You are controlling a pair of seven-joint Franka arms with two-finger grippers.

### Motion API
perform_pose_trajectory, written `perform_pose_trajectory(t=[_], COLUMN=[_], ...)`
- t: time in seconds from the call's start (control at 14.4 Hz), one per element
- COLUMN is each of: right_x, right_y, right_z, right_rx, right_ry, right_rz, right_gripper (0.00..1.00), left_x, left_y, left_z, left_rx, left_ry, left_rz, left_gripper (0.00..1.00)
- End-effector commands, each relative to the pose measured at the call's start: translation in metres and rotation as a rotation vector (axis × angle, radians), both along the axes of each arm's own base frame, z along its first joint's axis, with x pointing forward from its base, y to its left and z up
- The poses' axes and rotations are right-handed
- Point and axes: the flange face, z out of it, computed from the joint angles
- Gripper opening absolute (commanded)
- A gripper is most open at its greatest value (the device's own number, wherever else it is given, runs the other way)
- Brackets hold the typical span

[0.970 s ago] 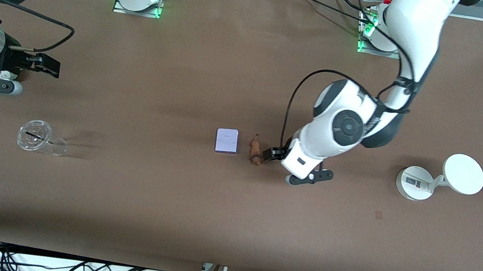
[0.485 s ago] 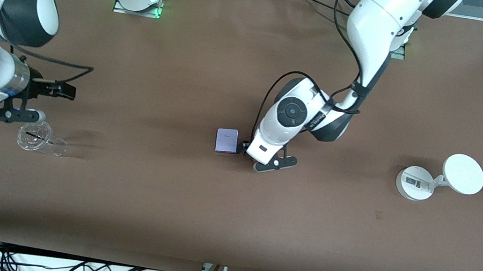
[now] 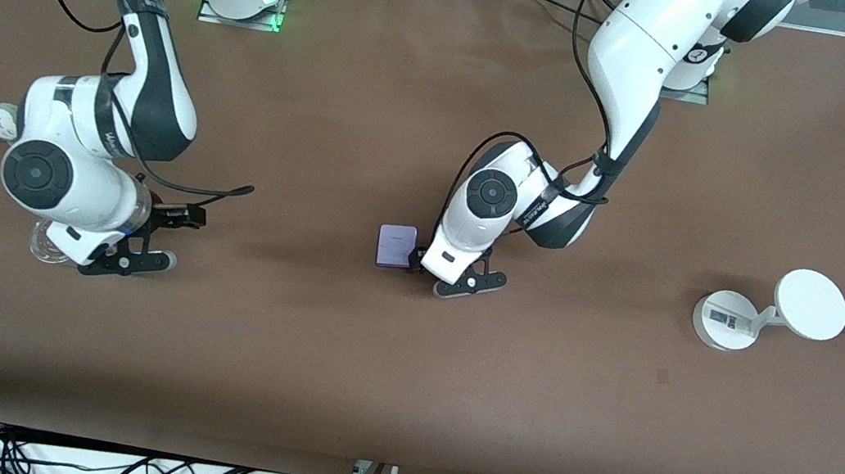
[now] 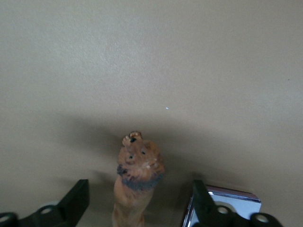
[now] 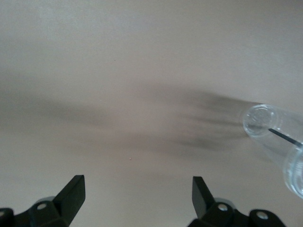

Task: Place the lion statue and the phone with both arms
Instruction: 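Carry the lion toward the white lamp while the right gripper approaches the phone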

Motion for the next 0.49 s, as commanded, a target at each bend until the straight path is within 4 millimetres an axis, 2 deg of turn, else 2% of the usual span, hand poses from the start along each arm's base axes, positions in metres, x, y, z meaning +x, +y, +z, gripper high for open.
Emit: perform_pose_trajectory(t=[0.0,0.07,0.14,0.35,0.42], right_x=[-0.001,0.0,0.0,0.001,0.002], right_y=[0.021,0.022,0.021,0.022,0.02], right_z=[0.003,0.002,0.002,-0.008,-0.009], right_rx=[0.008,0.009,0.009,-0.002,0.005], right_ry=[-0.004,-0.008,-0.011,-0.002,-0.006], right_rz=[0.025,0.027,0.025,0.034,0.029], right_gripper=[1.0,1.0,1.0,1.0,1.0], left_x=[0.006,0.006,0.006,0.004,0.007], left_y=[0.0,0.001,0.002,0.003,0.009], left_z=[-0.002,-0.002,-0.003,-0.003,-0.003], left_rx=[0.058,0.065,0.066,0.069,0.078], left_ry=[-0.051,-0.053,-0.048,-0.041,-0.03], left_rz=[-0.055,-0.061,-0.059,-0.056,-0.046], left_gripper=[0.39,0.22,0.0,0.0,0.0])
